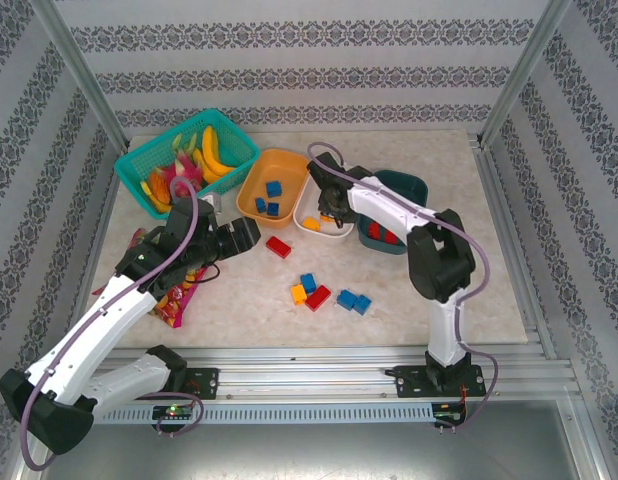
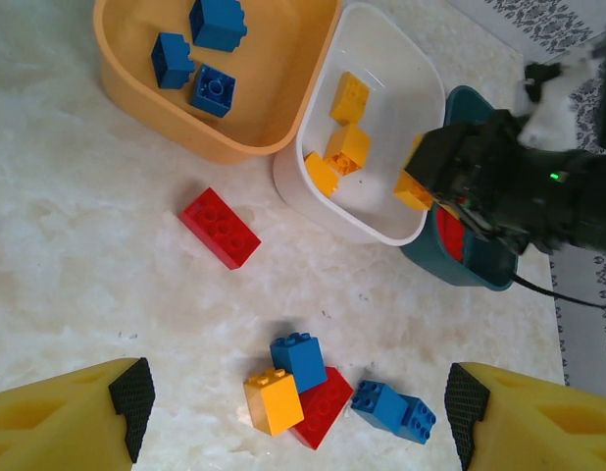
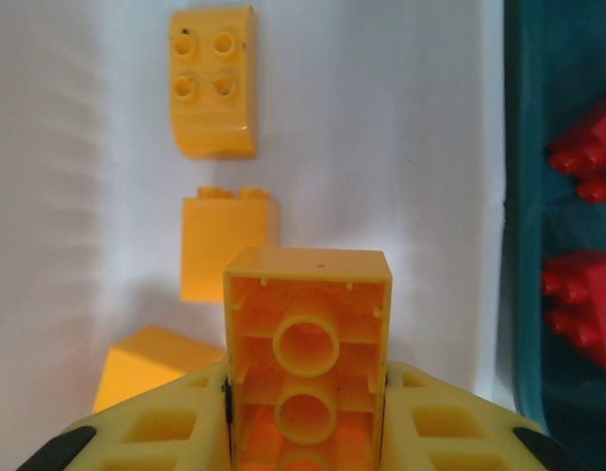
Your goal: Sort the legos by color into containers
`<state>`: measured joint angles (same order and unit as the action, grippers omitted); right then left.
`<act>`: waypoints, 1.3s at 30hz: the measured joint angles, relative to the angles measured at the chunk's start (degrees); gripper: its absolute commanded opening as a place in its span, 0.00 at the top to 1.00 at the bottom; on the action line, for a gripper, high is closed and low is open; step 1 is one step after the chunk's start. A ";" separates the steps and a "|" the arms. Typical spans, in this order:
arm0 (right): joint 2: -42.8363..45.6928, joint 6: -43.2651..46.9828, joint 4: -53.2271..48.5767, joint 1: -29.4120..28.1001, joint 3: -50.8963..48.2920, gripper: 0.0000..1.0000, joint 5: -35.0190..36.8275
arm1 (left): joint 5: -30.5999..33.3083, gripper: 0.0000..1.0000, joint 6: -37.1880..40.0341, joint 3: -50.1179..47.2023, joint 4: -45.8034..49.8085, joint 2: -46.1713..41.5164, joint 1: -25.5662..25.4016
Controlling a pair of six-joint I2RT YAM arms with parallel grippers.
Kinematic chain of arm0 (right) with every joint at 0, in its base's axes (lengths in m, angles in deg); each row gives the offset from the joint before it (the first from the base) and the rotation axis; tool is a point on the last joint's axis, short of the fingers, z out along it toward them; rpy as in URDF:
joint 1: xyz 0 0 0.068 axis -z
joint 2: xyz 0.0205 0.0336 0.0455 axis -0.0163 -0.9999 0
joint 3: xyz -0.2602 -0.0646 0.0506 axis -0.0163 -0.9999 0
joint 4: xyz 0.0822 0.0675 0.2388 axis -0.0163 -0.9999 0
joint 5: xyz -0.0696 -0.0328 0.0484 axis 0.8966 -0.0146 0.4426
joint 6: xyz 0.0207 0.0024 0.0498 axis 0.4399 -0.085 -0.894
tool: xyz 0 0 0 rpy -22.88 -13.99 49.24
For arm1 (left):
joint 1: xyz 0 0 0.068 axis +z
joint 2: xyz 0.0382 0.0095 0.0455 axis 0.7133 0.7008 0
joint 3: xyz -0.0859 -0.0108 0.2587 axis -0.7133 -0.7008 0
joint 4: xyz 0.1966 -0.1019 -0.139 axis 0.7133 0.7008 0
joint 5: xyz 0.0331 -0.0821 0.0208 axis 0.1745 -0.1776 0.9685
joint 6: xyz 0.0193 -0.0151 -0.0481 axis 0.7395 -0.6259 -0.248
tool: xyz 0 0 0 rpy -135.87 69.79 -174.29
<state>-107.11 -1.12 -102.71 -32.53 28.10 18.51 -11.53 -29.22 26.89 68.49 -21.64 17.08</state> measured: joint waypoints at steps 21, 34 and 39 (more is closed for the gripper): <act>-0.57 -0.85 -3.21 0.70 4.02 0.42 -3.13 | -0.55 0.19 0.02 0.00 -0.28 2.08 -0.46; 32.92 8.98 5.20 -3.69 -9.07 0.41 -1.88 | -1.77 0.20 0.02 1.38 -0.20 5.55 -0.50; 43.98 12.37 8.39 -5.35 -21.86 0.38 -4.52 | -2.05 0.21 -0.61 1.38 -0.20 6.47 -1.38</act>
<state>-63.14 11.25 -94.31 -37.88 6.25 13.98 -13.59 -29.83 28.27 68.29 -15.17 15.71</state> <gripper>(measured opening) 0.613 0.793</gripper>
